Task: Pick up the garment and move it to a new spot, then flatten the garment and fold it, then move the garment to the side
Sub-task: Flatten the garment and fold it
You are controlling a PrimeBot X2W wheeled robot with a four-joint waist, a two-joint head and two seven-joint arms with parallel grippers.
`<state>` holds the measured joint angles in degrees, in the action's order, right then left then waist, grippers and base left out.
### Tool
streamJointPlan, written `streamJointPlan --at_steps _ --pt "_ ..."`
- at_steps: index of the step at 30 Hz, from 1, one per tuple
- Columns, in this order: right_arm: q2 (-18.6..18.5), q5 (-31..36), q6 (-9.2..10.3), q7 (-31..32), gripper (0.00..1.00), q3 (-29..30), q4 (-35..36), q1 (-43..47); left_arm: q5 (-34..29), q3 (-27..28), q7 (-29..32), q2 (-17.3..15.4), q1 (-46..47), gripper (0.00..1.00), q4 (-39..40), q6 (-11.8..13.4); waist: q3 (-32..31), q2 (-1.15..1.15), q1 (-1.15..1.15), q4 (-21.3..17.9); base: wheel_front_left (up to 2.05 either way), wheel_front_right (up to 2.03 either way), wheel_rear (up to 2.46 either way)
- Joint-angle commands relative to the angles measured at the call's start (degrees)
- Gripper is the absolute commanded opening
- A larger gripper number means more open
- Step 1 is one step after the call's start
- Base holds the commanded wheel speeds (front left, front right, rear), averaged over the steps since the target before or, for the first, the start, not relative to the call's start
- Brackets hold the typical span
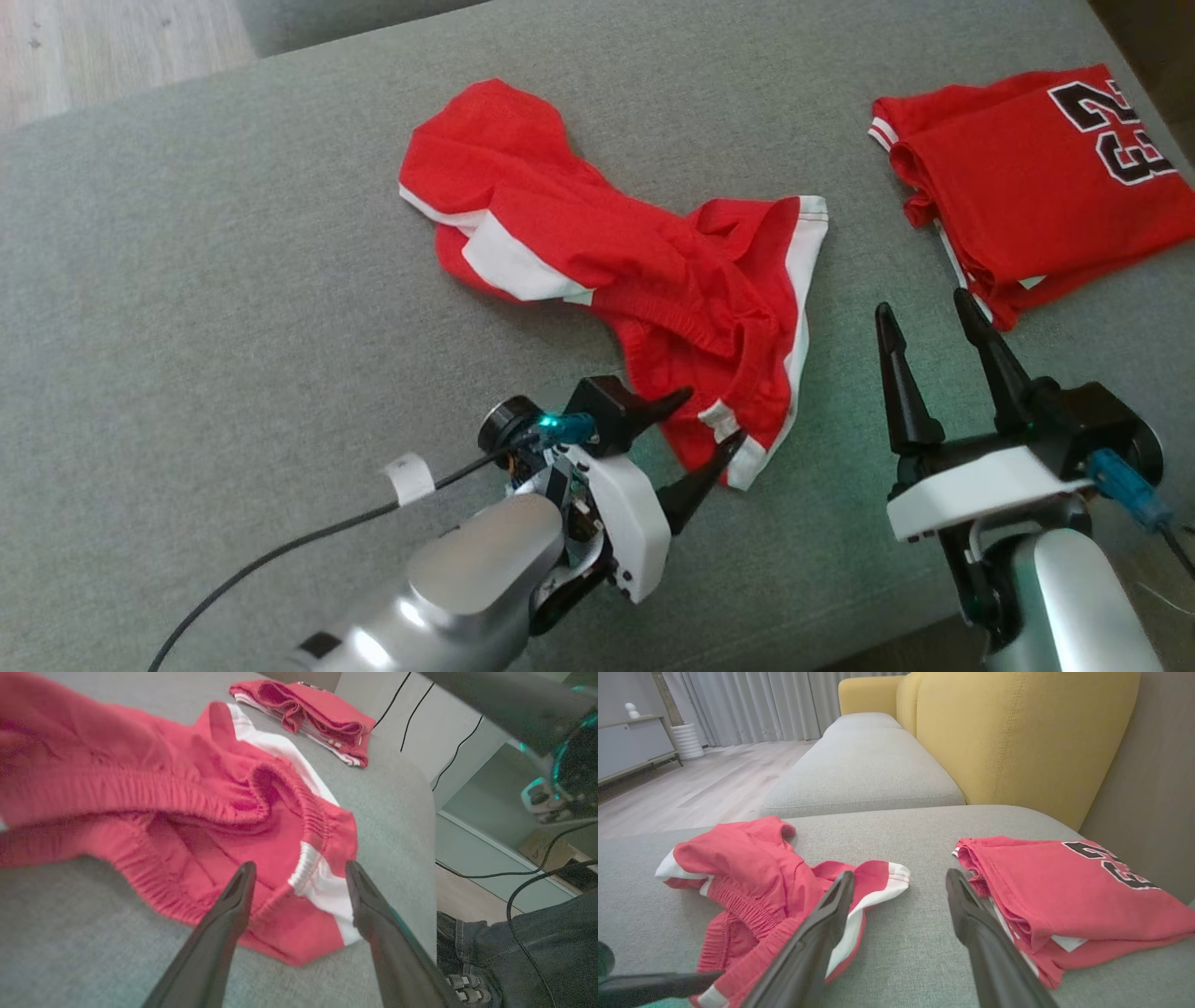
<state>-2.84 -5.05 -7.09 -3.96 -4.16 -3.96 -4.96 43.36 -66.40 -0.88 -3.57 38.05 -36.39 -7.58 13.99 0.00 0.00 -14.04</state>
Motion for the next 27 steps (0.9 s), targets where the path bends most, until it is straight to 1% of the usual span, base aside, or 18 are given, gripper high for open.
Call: streamJointPlan --at_steps 1,2,3,4,5,6,8,10,12,15,17,20,22,24,27 --pt "-0.1 -0.4 -0.40 -0.8 1.00 -1.5 1.4 -2.2 1.8 -0.1 0.8 0.3 3.7 1.00 0.2 0.1 0.2 0.00 0.00 0.0 0.00 0.00 0.00" --pt "0.0 -0.5 -0.40 -0.8 1.00 -1.6 1.4 -2.4 2.6 -0.7 1.3 0.3 4.2 0.82 -0.5 0.1 0.3 0.00 0.00 -0.1 0.00 0.00 0.00" --pt "0.0 -0.6 -0.40 -0.9 1.00 -1.8 1.3 -2.6 3.3 -1.3 1.7 0.3 4.7 0.45 -1.3 0.1 0.5 0.00 0.00 -0.1 0.00 0.00 0.00" --pt "0.0 -0.6 -0.40 -0.9 1.00 -1.8 1.3 -2.6 3.3 -1.3 1.7 0.3 4.7 0.45 -1.3 0.1 0.5 0.00 0.00 -0.1 0.00 0.00 0.00" --pt "0.0 -0.7 -0.40 -1.0 1.00 -1.9 1.2 -2.8 4.1 -1.6 2.1 0.4 5.2 0.09 -2.1 0.1 0.5 0.00 0.00 -0.2 0.00 0.00 0.00" --pt "0.0 -0.7 -0.40 -1.1 1.00 -1.9 1.2 -3.0 4.9 -2.1 2.6 0.4 5.6 0.00 -2.8 0.1 0.6 0.00 0.00 -0.2 0.00 0.00 0.00" --pt "0.0 -0.8 -0.40 -1.2 1.00 -1.9 1.1 -3.2 6.0 -2.4 2.2 0.4 6.5 0.00 -3.7 0.1 0.8 0.00 0.00 -0.2 0.00 0.00 0.00" --pt "0.0 -1.0 -0.40 -1.4 1.00 -1.6 1.2 -3.3 6.7 -1.4 0.0 0.2 7.0 0.00 -5.1 0.1 0.7 0.00 0.00 0.3 0.00 0.00 0.00" --pt "0.0 -1.1 -0.40 -1.6 1.00 -1.0 1.3 -3.1 6.6 0.2 -3.3 -1.0 7.1 0.00 -6.2 1.3 0.7 0.00 0.00 0.9 0.00 0.00 0.00" --pt "0.0 -1.4 -0.40 -1.7 1.00 -0.2 1.6 -2.7 7.1 3.4 -9.2 -4.2 5.4 0.00 -6.2 4.7 0.4 0.00 0.00 2.5 0.00 0.00 0.00" --pt "0.0 -1.5 -0.40 -1.6 1.00 0.5 1.8 -2.3 7.4 5.6 -11.7 -6.6 3.6 0.00 -4.9 7.2 0.2 0.00 0.00 4.0 0.00 0.00 0.00" --pt "0.0 -1.4 -0.40 -1.2 1.00 0.8 1.9 -2.0 8.0 9.7 -13.6 -10.3 0.0 0.00 -1.4 11.1 -0.3 0.00 0.00 6.2 0.00 0.00 0.00" --pt "0.0 -1.3 -0.40 -1.0 1.00 0.8 2.2 -2.0 8.1 13.0 -14.0 -12.3 -2.9 0.00 1.7 13.6 -0.6 0.00 0.00 7.7 0.00 0.00 0.00" --pt "0.0 -1.3 -0.40 -0.7 1.00 0.7 2.4 -2.0 6.8 17.1 -14.1 -13.5 -5.8 0.00 5.7 16.1 -1.1 0.00 0.00 9.2 0.00 0.00 0.00" --pt "0.0 -1.2 -0.40 -0.2 1.00 0.3 2.6 -2.1 4.7 22.5 -14.1 -13.4 -11.3 0.00 10.2 18.9 -1.9 0.00 0.00 10.9 0.00 0.00 0.00"
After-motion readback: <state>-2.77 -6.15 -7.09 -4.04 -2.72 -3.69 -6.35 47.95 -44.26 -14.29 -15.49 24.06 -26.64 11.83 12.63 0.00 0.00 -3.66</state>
